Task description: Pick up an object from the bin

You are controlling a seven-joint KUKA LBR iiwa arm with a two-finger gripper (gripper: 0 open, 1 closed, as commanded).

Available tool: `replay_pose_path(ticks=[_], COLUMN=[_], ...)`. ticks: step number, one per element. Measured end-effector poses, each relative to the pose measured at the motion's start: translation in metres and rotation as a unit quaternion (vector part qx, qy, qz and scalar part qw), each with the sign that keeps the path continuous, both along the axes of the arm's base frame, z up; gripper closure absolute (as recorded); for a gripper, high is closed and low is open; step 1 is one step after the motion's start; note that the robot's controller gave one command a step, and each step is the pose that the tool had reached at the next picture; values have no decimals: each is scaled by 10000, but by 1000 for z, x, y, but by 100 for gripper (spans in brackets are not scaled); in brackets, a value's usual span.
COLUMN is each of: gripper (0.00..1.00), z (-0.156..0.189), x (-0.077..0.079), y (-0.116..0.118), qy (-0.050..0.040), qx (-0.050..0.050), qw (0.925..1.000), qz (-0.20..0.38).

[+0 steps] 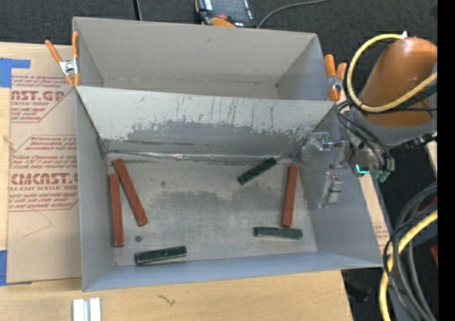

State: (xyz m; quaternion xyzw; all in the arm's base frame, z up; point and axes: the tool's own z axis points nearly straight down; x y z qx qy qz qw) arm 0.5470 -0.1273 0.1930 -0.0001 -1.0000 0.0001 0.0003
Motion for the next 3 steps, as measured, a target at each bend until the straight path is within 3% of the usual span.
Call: replay_pose_path(ticks=[1,2,3], gripper=[0,100,100], z=[-121,-118,23], x=[16,18,38], y=[16,17,27], qy=[11,-15,-59], qx=[18,10,-19], qw=[9582,9580,9618], qz=[2861,2867,2736])
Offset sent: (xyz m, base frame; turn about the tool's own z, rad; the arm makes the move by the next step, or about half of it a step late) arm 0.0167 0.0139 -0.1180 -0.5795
